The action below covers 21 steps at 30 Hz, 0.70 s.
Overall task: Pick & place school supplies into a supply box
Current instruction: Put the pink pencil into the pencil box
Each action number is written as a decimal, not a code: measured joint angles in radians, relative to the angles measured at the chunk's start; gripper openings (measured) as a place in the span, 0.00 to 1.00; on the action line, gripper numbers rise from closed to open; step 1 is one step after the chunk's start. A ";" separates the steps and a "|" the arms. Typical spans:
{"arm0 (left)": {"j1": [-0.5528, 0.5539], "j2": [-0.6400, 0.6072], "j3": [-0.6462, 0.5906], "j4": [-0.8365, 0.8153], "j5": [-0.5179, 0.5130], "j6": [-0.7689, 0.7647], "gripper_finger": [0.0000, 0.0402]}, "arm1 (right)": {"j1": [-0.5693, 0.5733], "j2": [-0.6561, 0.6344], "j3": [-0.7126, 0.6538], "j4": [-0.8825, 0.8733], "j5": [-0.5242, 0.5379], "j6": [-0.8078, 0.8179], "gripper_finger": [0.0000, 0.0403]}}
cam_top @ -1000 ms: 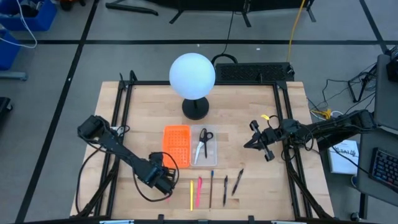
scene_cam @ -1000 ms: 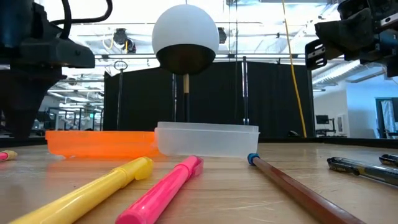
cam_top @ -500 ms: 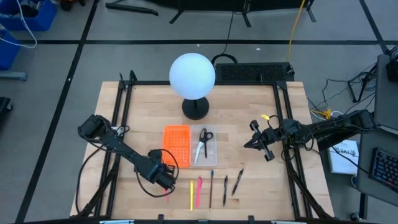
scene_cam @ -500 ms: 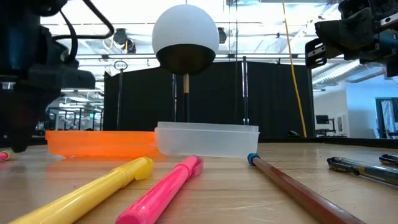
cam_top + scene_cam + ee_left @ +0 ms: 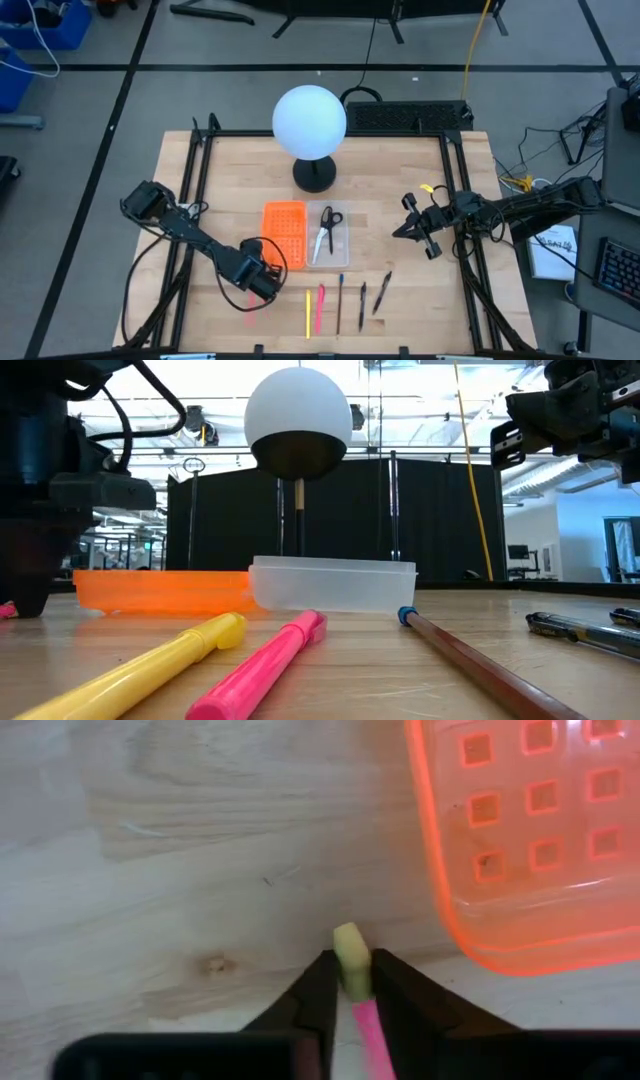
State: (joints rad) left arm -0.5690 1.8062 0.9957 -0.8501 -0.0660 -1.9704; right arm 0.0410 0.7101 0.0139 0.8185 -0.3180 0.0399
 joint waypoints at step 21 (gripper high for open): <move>0.021 -0.006 0.387 -0.213 -0.022 0.228 0.05 | 0.000 0.000 0.000 -0.001 0.001 0.001 0.00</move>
State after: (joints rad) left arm -0.5481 1.8004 1.3828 -1.0629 -0.0875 -1.7425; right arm 0.0410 0.7101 0.0139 0.8171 -0.3172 0.0404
